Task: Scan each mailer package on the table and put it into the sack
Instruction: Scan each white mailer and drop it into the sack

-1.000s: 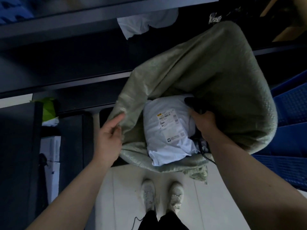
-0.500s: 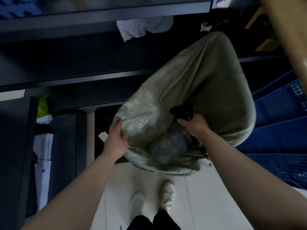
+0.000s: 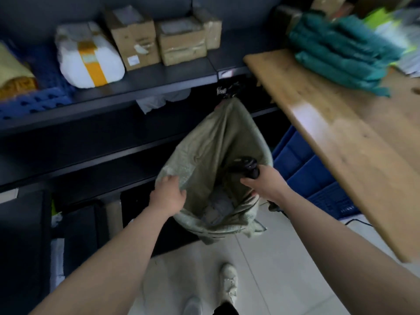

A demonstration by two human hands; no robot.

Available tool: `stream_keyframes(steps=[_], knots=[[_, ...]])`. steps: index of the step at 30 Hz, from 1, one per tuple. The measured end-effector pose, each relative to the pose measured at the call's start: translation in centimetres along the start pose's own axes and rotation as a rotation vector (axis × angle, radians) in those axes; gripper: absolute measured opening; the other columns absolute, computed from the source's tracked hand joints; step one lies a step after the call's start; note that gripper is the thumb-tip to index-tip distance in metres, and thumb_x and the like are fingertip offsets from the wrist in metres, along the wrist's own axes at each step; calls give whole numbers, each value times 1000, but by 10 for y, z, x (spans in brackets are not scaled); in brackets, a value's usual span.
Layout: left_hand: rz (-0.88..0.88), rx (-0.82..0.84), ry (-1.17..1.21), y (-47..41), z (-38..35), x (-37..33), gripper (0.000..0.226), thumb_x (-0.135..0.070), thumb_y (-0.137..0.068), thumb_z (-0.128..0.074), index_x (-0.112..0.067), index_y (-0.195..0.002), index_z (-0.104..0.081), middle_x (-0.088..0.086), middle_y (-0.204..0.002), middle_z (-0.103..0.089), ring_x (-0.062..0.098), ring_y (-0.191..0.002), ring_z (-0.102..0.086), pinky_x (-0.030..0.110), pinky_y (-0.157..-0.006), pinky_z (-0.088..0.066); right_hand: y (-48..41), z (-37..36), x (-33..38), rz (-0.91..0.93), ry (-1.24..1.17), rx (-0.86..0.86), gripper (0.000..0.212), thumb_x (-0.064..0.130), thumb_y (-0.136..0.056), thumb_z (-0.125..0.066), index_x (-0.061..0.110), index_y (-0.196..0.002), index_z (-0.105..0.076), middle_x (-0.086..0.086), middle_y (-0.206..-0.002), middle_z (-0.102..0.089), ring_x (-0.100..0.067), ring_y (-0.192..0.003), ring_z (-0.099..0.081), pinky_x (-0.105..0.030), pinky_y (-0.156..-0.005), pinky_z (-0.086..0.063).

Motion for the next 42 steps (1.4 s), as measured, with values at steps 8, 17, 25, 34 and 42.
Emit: stream_keyframes(steps=[8,17,25,34,42], knots=[[-481,-155,-419,81,48,-206,46,-35,-98,-42,-24,-143,-41,0,-141,-48,26,-126,-46,40,-105,-36,118,145,-24,-6,85,-213,20,30,-88,-66,10,-89,-61,-12,-83,-70,-29,-76,-69,-43,-71,-57],[-793,-295,-553,151,24,-443,31,-37,-96,-42,-23,-115,-61,-2,-116,-61,25,-112,-53,36,-85,-38,190,317,-140,-76,38,-388,27,33,-88,-66,8,-98,-62,-13,-87,-70,-28,-80,-69,-38,-70,-55],[-792,-351,-540,164,-39,-623,37,-39,-92,-46,-23,-123,-58,1,-122,-60,27,-111,-55,38,-90,-46,199,469,-263,-91,76,-456,27,39,-86,-67,18,-101,-63,-4,-89,-70,-21,-75,-69,-40,-74,-59],[-805,-412,-579,123,-79,-781,35,-41,-94,-45,-20,-119,-58,4,-120,-61,28,-110,-55,38,-87,-44,138,605,-357,-99,68,-511,26,36,-87,-66,14,-101,-62,-8,-88,-71,-24,-78,-71,-39,-74,-57],[-799,-404,-431,19,-85,-916,36,-38,-92,-49,-21,-122,-57,5,-120,-61,29,-108,-57,37,-84,-45,30,734,-403,-51,-37,-529,21,33,-88,-65,18,-100,-61,-6,-79,-71,-16,-64,-71,-31,-59,-54]])
Point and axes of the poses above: each hand's wrist, its own y-axis away from the middle knuckle, its own z-axis out of the back of the hand, x = y × z, the point moved 10 cm from there along -y, towards the middle knuckle
